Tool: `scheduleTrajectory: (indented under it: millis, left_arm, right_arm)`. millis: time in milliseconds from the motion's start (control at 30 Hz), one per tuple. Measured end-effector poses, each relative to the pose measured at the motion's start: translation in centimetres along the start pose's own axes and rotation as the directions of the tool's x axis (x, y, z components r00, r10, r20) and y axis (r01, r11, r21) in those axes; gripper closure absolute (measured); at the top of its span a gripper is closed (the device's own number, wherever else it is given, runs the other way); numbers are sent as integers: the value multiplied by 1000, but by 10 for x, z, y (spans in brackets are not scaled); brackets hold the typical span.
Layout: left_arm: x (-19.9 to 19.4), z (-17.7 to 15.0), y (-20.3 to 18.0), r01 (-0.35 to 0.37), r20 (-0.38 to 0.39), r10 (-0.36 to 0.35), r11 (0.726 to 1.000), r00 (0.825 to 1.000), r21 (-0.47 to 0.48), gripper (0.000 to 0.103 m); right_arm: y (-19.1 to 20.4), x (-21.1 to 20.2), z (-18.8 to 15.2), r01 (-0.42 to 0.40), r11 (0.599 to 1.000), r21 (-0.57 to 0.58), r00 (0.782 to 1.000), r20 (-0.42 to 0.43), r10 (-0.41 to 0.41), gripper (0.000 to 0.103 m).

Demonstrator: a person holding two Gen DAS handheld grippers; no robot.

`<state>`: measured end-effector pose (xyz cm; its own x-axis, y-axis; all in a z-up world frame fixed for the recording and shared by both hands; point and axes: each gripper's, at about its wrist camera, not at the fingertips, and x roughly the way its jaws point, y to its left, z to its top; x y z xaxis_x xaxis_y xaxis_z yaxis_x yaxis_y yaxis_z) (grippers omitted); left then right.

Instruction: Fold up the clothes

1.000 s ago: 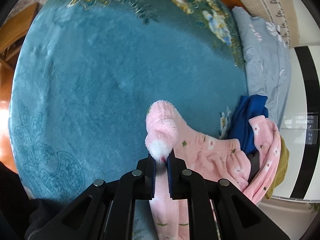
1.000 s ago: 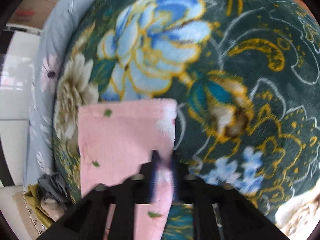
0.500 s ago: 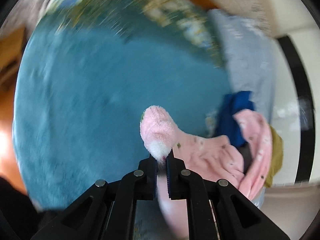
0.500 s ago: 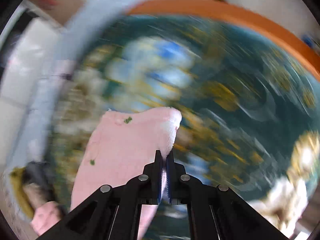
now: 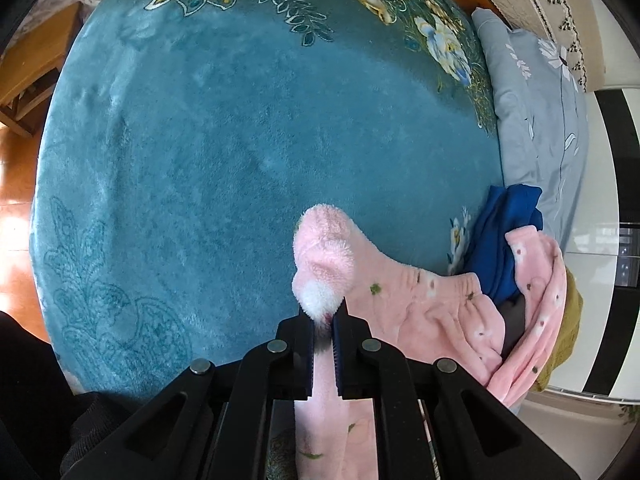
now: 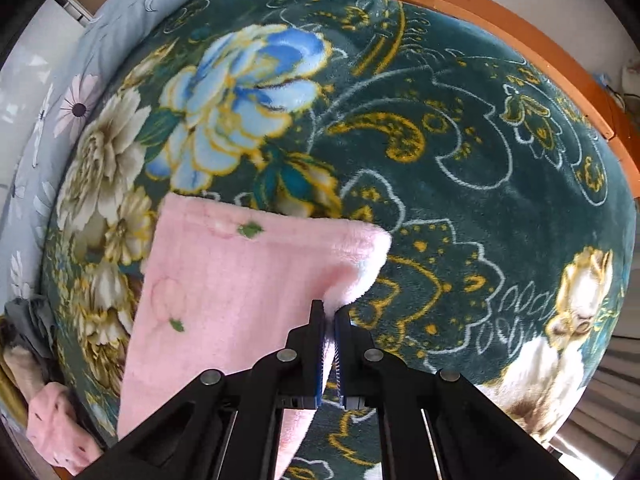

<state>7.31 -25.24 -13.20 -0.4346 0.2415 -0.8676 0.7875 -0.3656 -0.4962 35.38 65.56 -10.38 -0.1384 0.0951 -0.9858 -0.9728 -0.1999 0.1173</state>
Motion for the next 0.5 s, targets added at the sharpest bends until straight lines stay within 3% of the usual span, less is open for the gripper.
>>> scheduleTrajectory:
  millis: [67,100,133,200,267,333,433,500]
  left_arm:
    - [0,0,-1,8,-3,-8,1000,1000,-1,95]
    - [-1,0,0,13,-5,-13,1000,1000,-1,95]
    - [-2,-1,0,17,-5,-17,1000,1000,1,95]
    - [-5,-1,0,27,5,-27,1000,1000,10,95]
    - [-9,-2,-2,40,26,-40,999,999,22,95]
    - [-13,-3,-4,53,48,-54,998,997,35,93]
    - [-19,-4,-7,71,80,-75,996,994,54,77]
    - [-23,-5,-9,83,102,-90,994,991,68,58]
  right_arm:
    - [-8,1,3,6,1000,14,1000,5,-6,92]
    - [-12,1,5,9,1000,21,1000,7,-9,81]
    - [-15,-1,7,12,1000,28,1000,21,-13,61]
    - [-19,-9,14,16,999,45,997,71,-20,47]
    - [-14,-19,21,15,998,53,992,125,-22,47]
    - [18,-32,25,-14,1000,-1,984,175,14,47]
    - [90,-49,11,-71,983,-168,968,228,108,47]
    - [150,-65,-16,-129,938,-321,951,227,208,47]
